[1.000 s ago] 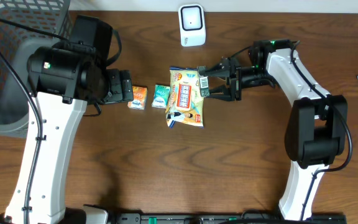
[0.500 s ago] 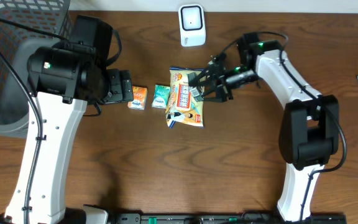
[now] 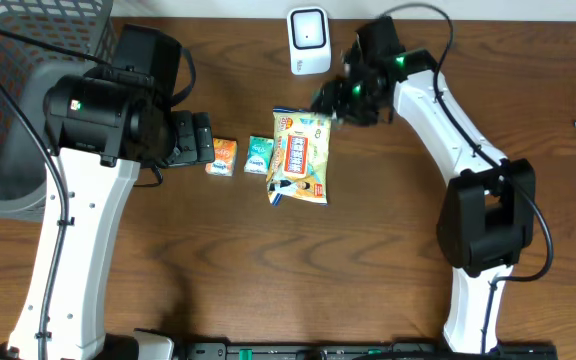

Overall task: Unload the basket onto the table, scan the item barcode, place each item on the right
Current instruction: 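Lift the dark green Zam-Buk box with the right gripper toward the scanner, then hold the Zam-Buk box in front of the scanner window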

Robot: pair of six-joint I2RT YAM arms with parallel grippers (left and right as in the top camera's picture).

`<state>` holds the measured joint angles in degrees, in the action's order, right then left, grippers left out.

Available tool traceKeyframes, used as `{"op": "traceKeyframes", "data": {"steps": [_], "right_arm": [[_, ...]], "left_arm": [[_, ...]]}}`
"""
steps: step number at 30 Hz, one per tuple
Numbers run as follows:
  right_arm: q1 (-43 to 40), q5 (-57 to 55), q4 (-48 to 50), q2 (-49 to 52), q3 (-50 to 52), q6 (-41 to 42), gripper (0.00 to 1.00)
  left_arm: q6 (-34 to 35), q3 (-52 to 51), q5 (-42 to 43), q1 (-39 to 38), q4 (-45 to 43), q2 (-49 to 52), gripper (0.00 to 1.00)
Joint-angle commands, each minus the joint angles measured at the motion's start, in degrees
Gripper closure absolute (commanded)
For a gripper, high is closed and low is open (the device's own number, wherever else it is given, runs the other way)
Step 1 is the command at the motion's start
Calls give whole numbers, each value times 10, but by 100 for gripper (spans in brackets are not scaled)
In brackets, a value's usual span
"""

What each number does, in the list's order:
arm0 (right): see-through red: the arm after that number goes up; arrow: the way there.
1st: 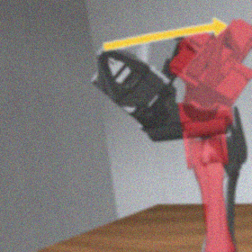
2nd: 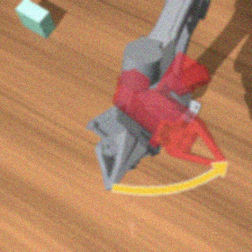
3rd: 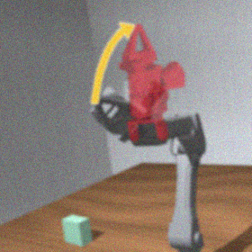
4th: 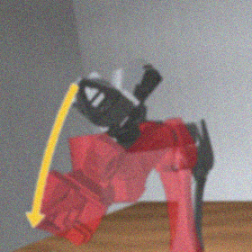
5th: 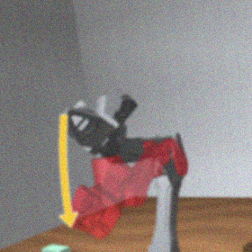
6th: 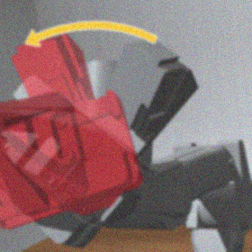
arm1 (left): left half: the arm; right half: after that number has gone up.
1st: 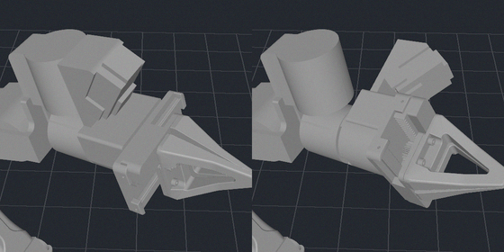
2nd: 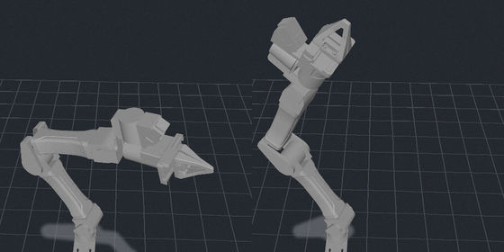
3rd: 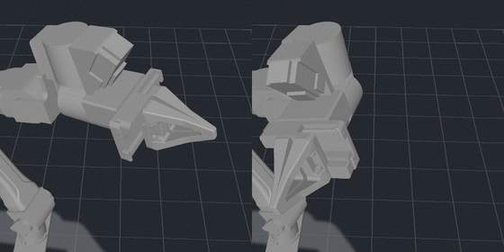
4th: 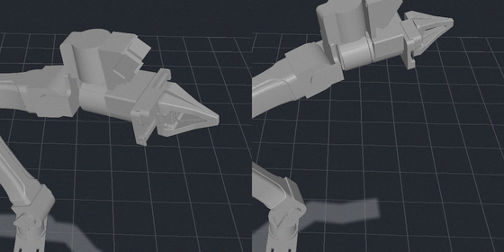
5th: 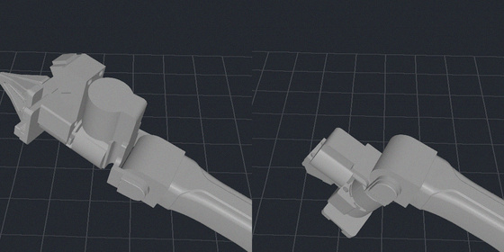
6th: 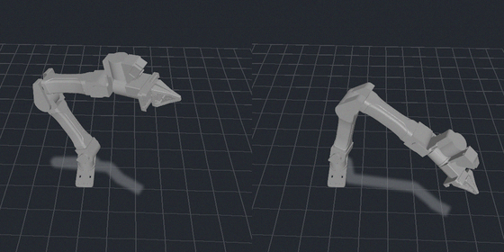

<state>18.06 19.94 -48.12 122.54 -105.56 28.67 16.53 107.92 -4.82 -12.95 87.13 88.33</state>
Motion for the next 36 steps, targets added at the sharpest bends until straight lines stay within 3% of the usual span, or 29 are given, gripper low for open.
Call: {"op": "traceKeyframes", "data": {"steps": [1,6,21,32,36], "right_arm": [[24,-162,47,4,-13,0,58],[42,-228,144,4,-13,-1,62],[44,-248,492,93,-13,-67,61],[44,-288,620,122,-14,-108,63],[44,-291,615,122,-14,-133,63]], "left_arm": [[3,-2,-3,0,3,0,2],[3,-2,-3,0,2,0,2],[3,-2,-3,0,2,0,2],[3,-2,-3,0,3,0,2],[3,-2,-3,0,2,0,2]]}}
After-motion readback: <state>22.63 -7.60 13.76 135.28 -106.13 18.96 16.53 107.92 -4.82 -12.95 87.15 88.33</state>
